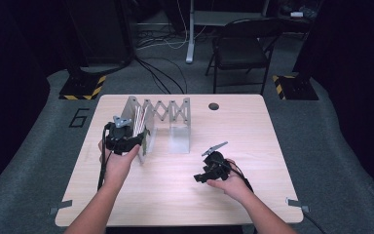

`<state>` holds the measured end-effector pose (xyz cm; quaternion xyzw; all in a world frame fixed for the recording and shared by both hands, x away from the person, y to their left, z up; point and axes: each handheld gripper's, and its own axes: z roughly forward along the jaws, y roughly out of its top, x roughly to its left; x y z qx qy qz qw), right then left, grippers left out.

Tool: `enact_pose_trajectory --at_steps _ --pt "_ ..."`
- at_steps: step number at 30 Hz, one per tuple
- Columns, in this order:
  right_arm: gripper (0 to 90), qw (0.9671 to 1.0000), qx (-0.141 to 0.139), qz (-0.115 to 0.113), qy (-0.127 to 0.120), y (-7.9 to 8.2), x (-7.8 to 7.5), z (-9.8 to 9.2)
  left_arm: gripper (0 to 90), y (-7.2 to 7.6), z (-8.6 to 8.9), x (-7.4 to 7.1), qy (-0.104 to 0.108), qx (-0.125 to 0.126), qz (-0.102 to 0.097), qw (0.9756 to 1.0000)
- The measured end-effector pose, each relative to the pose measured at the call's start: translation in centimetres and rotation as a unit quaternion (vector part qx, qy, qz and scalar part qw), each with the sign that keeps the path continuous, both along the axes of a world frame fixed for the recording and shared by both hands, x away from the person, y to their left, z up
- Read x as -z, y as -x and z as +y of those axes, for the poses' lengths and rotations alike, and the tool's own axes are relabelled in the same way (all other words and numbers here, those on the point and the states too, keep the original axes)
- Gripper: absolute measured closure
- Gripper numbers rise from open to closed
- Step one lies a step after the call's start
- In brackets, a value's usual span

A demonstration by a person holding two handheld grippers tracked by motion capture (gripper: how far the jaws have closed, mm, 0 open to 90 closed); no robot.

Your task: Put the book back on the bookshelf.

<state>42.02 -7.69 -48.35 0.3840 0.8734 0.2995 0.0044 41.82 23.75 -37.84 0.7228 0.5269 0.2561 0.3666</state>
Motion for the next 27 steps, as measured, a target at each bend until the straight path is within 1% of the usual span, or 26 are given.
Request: enact_pose_trajectory --at_steps 1,2,4,5,8,12,13,17,21,23,24,27 --pt "40.5 1.0 -0.001 -0.001 0.0 0.0 0.0 0.0 55.7 0.2 0.0 -0.1 0.001 0.003 0.001 1.0" --pt "40.5 1.0 -0.004 -0.007 -0.002 0.0 0.1 0.0 55.7 0.4 0.0 -0.2 -0.001 0.01 0.004 0.9999" --pt "40.5 1.0 -0.001 -0.006 -0.002 0.0 0.0 0.1 55.7 0.8 -0.2 -0.5 -0.001 0.021 0.01 0.9997" --pt "40.5 1.0 0.001 -0.001 0.0 0.1 0.0 0.1 55.7 1.1 -0.3 -0.6 -0.002 0.03 0.013 0.9995" --pt "40.5 1.0 -0.002 -0.003 0.002 0.1 0.0 0.1 55.6 1.8 -0.6 -1.0 -0.001 0.053 0.015 0.9985" --pt "40.5 1.0 -0.004 -0.006 0.0 0.0 0.0 0.0 55.6 2.6 -1.0 -1.2 -0.001 0.075 0.019 0.997" --pt "40.5 1.0 -0.003 -0.005 -0.001 0.0 0.0 0.0 55.6 2.7 -1.1 -1.2 -0.002 0.078 0.014 0.9969" --pt "40.5 1.0 -0.003 -0.006 -0.001 0.0 0.1 -0.1 55.5 3.6 -1.5 -1.3 -0.004 0.097 0.017 0.9952" --pt "40.5 1.0 -0.005 -0.008 0.0 0.0 0.1 -0.1 55.4 4.4 -1.6 -1.2 -0.003 0.108 0.016 0.9941" --pt "40.5 1.0 -0.004 -0.007 0.0 0.1 0.1 -0.1 55.4 4.8 -1.6 -1.1 -0.002 0.116 0.02 0.9931" --pt "40.5 1.0 -0.001 -0.004 0.0 0.1 0.1 -0.1 55.4 4.9 -1.6 -1.0 -0.003 0.119 0.02 0.9926" --pt "40.5 1.0 -0.004 -0.006 -0.001 0.1 0.1 -0.1 55.4 5.6 -1.6 -0.8 -0.002 0.129 0.021 0.9915"
